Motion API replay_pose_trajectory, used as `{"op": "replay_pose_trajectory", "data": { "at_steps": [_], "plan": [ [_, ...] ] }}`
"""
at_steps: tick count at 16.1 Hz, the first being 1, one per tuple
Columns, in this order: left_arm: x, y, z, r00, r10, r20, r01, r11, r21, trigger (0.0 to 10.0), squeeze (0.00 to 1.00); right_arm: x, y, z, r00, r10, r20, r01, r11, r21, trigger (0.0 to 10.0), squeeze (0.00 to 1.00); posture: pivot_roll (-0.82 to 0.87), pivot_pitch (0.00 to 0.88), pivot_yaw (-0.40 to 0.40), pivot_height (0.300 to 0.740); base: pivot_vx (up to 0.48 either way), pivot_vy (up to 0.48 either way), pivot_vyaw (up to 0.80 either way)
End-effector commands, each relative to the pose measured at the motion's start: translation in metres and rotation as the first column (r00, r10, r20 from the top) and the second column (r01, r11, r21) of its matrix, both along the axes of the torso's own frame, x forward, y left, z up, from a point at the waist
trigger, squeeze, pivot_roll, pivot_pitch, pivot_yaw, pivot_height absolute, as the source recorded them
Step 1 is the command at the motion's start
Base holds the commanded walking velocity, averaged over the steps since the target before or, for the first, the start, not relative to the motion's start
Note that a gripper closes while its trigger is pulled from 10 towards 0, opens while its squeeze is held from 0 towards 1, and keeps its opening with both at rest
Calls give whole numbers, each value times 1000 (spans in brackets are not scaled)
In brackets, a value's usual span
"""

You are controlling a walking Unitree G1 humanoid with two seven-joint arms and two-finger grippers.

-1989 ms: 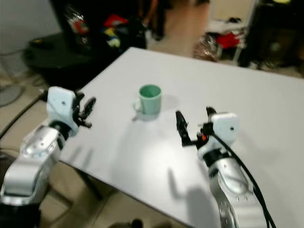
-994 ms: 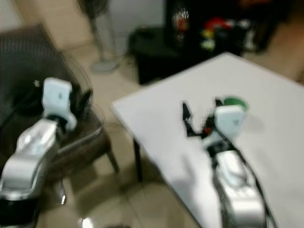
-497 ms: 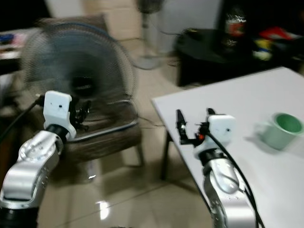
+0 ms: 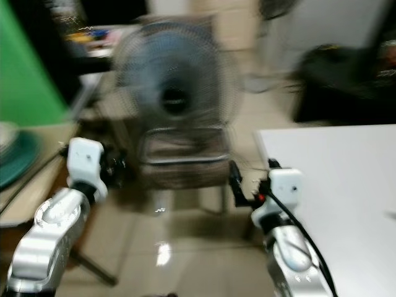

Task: Setting the table

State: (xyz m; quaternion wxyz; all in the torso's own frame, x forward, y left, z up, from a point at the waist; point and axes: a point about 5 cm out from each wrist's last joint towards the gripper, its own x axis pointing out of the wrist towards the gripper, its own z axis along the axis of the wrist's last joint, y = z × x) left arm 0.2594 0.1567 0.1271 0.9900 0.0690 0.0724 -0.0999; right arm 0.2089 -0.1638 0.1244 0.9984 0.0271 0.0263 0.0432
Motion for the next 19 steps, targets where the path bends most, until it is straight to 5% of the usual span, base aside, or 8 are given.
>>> {"op": "replay_pose_trajectory", "data": {
  "at_steps": [1,6,10,13,15,19],
  "plan": [
    [-1,3,5,1000,3,22,-3,1000,15,10000,0,1,0,3,1000,-5,19,5,1000,8,10000,0,-33,0,53,740,0,0,800],
    [9,6,-13,998,56,-33,-55,998,44,10000,0,15,-8,-3,999,-33,9,33,999,-14,10000,0,-31,0,45,740,0,0,800],
    [15,9,-2,997,75,37,-75,997,18,10000,0,13,-5,-6,999,-50,12,50,999,22,10000,0,-31,0,60,740,0,0,800],
    [15,15,9,992,93,80,-94,995,15,10000,0,11,-11,-2,984,-178,-9,178,982,70,10000,0,-65,0,99,740,0,0,0],
    [14,13,17,994,47,102,-47,999,1,10000,0,12,-17,8,978,-209,25,208,978,22,10000,0,-101,0,113,740,0,0,0],
    [29,15,24,990,73,120,-77,996,34,10000,0,10,-14,8,975,-223,13,222,972,71,10000,0,-9,0,36,740,0,466,-361]
  ]
}}
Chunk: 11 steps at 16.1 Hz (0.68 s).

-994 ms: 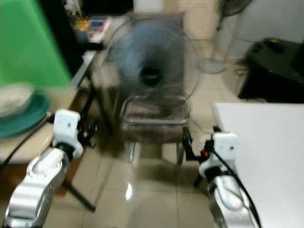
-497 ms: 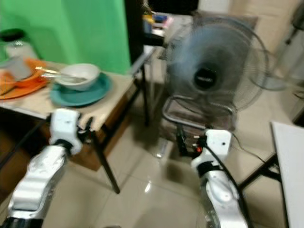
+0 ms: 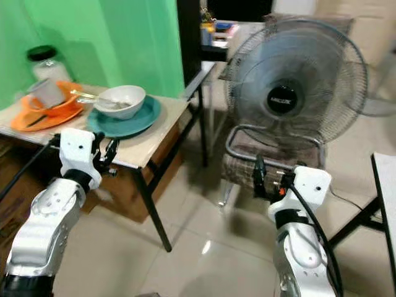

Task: Setting the table

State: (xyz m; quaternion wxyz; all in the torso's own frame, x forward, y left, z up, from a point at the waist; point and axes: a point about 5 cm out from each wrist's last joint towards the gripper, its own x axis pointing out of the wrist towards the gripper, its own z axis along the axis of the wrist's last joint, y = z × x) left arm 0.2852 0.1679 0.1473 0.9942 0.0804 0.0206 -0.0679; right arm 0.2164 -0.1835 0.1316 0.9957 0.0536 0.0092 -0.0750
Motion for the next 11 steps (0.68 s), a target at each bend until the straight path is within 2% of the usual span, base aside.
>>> {"op": "replay_pose_trajectory", "data": {
  "at_steps": [1,2,3,4,6,11],
  "plan": [
    [5,0,7,1000,5,18,-6,999,37,10000,0,5,6,-3,1000,15,-19,-15,999,33,10000,0,8,0,25,740,0,458,-800],
    [5,-6,9,999,-31,16,30,999,39,10000,0,11,5,-7,998,26,-49,-23,998,59,10000,0,10,0,17,740,0,458,-800],
    [2,-9,9,999,-46,12,45,997,60,10000,0,14,3,-6,998,33,-57,-31,999,34,10000,0,5,0,20,740,0,458,-731],
    [-1,-9,8,999,-44,3,44,998,43,10000,0,18,1,-2,998,34,-44,-32,999,36,10000,0,-2,0,31,740,0,454,-525],
    [-2,-6,2,999,-24,-24,26,998,61,10000,0,20,-4,1,999,1,-32,1,998,58,10000,0,7,0,33,740,0,456,-438],
    [-1,-5,7,1000,-25,-18,26,997,70,10000,0,20,3,-3,999,23,-44,-19,996,92,10000,0,15,0,41,740,0,456,0]
  ]
}}
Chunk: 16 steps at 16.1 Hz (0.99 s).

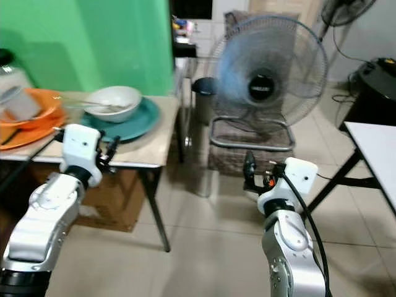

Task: Setting the table

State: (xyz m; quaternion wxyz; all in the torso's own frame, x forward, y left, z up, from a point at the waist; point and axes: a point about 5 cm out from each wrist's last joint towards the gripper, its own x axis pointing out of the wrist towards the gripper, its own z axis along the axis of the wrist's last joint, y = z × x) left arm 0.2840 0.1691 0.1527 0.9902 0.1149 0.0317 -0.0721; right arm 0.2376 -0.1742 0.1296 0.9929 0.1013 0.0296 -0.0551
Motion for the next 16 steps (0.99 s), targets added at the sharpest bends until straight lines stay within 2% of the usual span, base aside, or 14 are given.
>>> {"op": "replay_pose_trajectory", "data": {
  "at_steps": [1,5,9,10,16],
  "plan": [
    [0,-7,2,1000,-19,-1,19,1000,1,10000,0,-1,-8,-1,1000,-20,-15,20,1000,-5,10000,0,15,0,43,740,0,469,0],
    [4,-1,5,1000,-28,-5,28,999,24,10000,0,-5,4,-8,999,-9,-43,11,999,36,10000,0,16,0,43,740,0,480,0],
    [8,-3,10,1000,-21,5,21,1000,1,10000,0,-9,3,-9,999,-10,-50,11,999,32,10000,0,20,0,46,740,0,480,-116],
    [10,-2,9,1000,-15,5,15,1000,23,10000,0,-8,2,-9,999,-16,-48,17,999,37,10000,0,21,0,45,740,0,480,-550],
    [15,-4,14,999,-26,23,25,1000,19,10000,0,-4,4,-5,1000,-10,-25,11,999,39,10000,0,26,0,39,740,0,480,-800]
  ]
}}
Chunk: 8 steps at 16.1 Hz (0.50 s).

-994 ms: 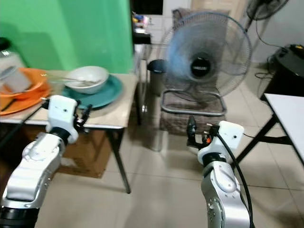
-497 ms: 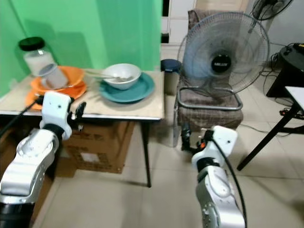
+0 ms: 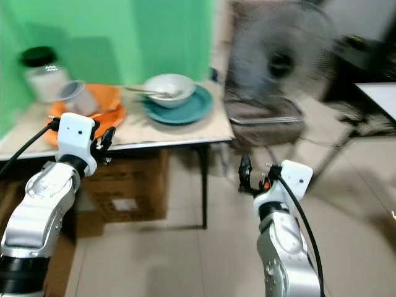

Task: Setting the table

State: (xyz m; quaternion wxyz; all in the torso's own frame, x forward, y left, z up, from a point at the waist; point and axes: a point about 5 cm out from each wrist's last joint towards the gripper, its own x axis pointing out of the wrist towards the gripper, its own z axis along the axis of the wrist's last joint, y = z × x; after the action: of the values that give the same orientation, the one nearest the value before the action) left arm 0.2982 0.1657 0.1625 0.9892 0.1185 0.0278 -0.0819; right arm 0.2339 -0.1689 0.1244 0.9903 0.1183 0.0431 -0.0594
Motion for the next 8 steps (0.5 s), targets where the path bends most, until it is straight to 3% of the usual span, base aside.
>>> {"op": "replay_pose_trajectory", "data": {
  "at_steps": [1,8],
  "plan": [
    [1,-1,5,1000,-4,19,4,1000,12,10000,0,0,-1,1,1000,-3,2,3,1000,5,10000,0,28,0,38,740,0,480,-800],
    [4,-1,5,1000,-3,29,3,1000,5,10000,0,-1,2,1,1000,4,5,-4,1000,7,10000,0,33,0,30,740,0,480,-800]
  ]
}}
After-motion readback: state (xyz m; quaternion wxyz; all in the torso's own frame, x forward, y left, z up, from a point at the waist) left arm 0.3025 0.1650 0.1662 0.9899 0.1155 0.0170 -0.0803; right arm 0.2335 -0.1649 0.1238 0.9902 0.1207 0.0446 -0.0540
